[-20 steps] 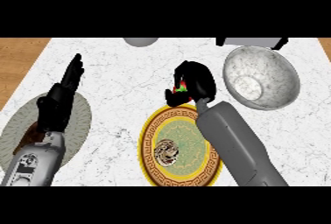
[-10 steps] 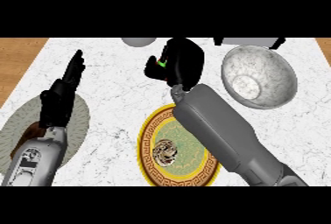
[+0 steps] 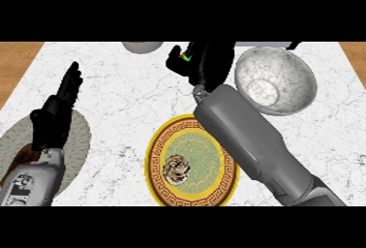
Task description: Pick the tomato from the plate and place it in the bowl
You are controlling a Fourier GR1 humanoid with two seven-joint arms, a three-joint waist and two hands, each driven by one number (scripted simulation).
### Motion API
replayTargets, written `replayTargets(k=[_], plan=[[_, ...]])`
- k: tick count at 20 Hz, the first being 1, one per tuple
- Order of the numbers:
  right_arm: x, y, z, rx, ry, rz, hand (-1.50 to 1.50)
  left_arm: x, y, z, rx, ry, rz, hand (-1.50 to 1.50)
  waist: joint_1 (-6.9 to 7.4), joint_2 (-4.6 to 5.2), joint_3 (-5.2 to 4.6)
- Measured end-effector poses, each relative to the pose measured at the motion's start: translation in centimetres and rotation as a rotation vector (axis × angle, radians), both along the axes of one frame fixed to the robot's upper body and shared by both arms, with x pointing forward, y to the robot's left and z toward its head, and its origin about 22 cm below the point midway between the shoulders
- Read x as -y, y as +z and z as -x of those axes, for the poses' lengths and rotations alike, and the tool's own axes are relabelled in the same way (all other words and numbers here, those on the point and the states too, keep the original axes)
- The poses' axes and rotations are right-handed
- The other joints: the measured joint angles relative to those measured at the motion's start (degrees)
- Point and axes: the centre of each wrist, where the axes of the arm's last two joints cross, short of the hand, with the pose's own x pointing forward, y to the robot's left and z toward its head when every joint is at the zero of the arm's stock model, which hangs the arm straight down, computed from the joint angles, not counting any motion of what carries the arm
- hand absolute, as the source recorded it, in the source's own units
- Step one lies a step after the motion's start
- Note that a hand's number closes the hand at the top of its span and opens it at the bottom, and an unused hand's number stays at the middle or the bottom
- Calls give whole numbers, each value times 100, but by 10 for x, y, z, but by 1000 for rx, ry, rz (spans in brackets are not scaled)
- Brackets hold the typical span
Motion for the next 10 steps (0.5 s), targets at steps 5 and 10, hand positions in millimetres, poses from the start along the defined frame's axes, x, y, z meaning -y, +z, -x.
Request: replayTargets(k=[5,10], plan=[[32,-10,-17,52,-96,-47,150,-7,-1,3,-3,16,3,0,-86,13,5],[87,-26,-31,63,-218,-1,150,-10,2,7,-1,23,0,0,-138,6,6]])
